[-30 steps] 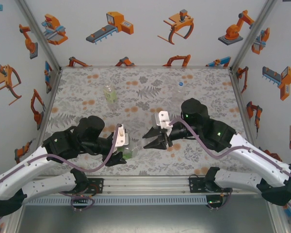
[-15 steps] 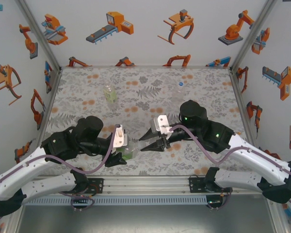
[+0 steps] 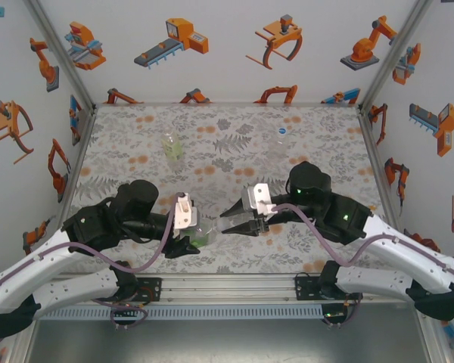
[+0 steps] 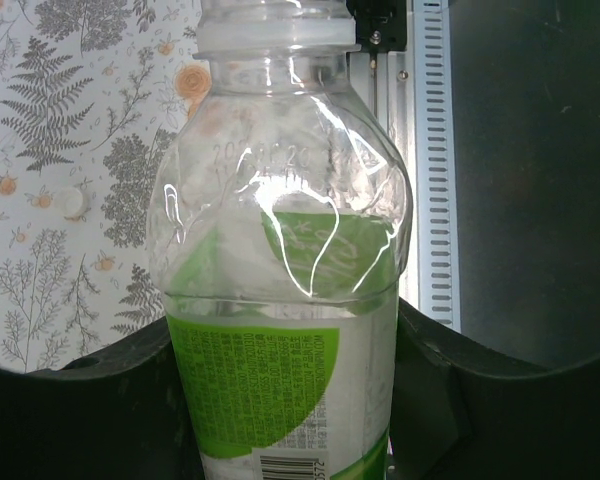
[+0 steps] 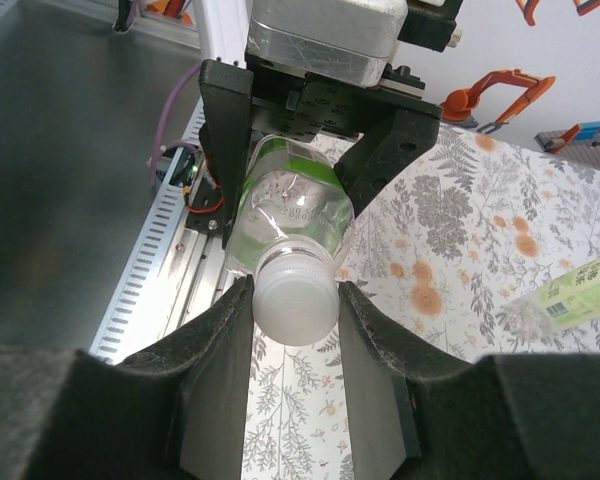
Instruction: Screw on the bottle caps
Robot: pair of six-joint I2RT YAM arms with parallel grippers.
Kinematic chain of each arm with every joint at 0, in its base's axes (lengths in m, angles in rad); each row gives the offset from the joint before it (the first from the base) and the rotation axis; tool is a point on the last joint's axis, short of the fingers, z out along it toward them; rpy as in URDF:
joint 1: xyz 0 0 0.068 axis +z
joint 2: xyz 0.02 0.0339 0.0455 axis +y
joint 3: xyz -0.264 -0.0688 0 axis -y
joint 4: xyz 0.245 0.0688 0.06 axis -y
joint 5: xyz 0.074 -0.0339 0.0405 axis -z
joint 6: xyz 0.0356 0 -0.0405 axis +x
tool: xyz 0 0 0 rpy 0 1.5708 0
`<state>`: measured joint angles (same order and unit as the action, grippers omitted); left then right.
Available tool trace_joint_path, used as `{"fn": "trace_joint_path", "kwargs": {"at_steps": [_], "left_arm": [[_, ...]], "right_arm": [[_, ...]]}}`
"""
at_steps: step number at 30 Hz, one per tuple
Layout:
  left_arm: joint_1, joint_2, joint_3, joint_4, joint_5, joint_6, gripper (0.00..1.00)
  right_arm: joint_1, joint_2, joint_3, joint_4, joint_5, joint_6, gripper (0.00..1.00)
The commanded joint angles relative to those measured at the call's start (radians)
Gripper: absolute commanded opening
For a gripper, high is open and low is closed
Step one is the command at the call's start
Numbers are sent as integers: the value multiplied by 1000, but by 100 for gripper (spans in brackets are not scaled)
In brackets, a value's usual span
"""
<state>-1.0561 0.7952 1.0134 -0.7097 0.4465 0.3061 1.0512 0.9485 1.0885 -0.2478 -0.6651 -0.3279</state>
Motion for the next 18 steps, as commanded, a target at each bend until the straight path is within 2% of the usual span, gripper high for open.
{"fn": "trace_joint_path", "kwargs": {"at_steps": [1,18], "left_arm": [[-10,-10,31,38,70,15,0],[-21,-19,70,81,134,32,0]], "right_arm": [[0,-13,-16,63,29,16,0],[0,6,-42,195,-132,131,0]]}}
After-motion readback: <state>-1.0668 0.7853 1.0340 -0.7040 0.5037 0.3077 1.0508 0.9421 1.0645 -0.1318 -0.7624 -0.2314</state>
